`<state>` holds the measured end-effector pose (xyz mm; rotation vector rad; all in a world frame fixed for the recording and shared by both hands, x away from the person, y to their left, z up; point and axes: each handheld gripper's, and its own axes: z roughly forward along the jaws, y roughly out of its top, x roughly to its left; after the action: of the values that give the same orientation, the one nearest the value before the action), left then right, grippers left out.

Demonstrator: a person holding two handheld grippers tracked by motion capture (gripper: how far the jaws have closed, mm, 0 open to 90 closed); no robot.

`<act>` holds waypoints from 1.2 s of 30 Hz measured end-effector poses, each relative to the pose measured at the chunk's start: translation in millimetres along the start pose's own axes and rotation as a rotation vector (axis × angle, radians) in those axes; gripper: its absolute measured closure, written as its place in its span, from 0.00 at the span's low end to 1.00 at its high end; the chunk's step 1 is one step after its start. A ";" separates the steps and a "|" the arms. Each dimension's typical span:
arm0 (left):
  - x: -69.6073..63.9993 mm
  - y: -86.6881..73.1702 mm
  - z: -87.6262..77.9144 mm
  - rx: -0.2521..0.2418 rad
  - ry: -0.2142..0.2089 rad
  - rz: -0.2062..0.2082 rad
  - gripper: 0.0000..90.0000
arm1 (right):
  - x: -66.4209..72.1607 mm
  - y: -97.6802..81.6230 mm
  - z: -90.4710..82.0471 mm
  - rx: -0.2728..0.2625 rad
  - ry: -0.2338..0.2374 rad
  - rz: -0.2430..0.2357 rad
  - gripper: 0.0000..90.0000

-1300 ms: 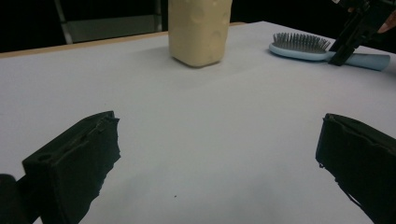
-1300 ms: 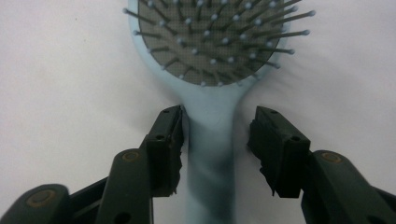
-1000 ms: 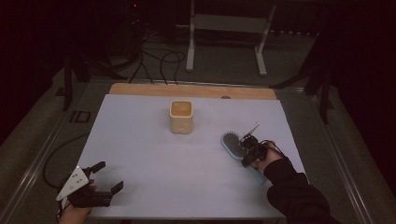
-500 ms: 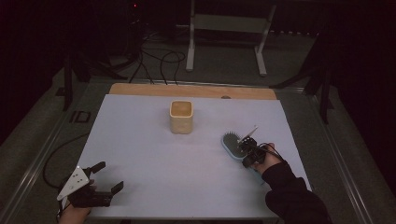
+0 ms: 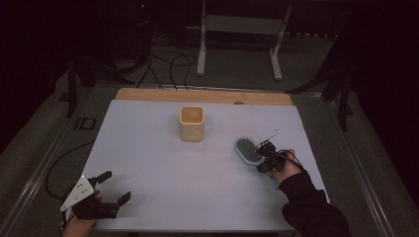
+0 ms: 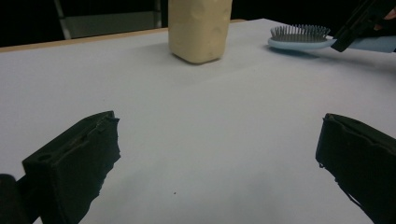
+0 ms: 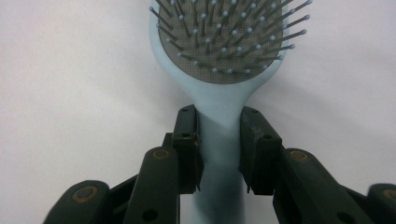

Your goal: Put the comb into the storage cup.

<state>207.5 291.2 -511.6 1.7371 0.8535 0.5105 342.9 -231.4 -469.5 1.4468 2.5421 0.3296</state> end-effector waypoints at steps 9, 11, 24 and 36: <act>0.1 -0.4 0.7 0.007 -0.001 0.001 0.00 | -0.5 1.3 -13.5 -0.138 -0.028 0.029 0.78; 0.2 -0.3 0.1 0.004 0.002 0.001 0.00 | -1.9 2.1 -17.8 -0.170 -0.021 0.037 0.78; 0.0 -0.3 0.0 0.004 0.003 0.002 0.00 | 2.0 5.7 -29.6 -0.342 0.011 0.078 0.78; -0.4 -0.6 -0.1 0.009 0.003 0.004 0.00 | 20.0 14.6 -40.2 -0.511 0.040 0.045 0.78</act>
<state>207.0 291.1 -512.1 1.7473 0.8558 0.5132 333.6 -210.8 -428.1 1.2996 2.2201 0.9422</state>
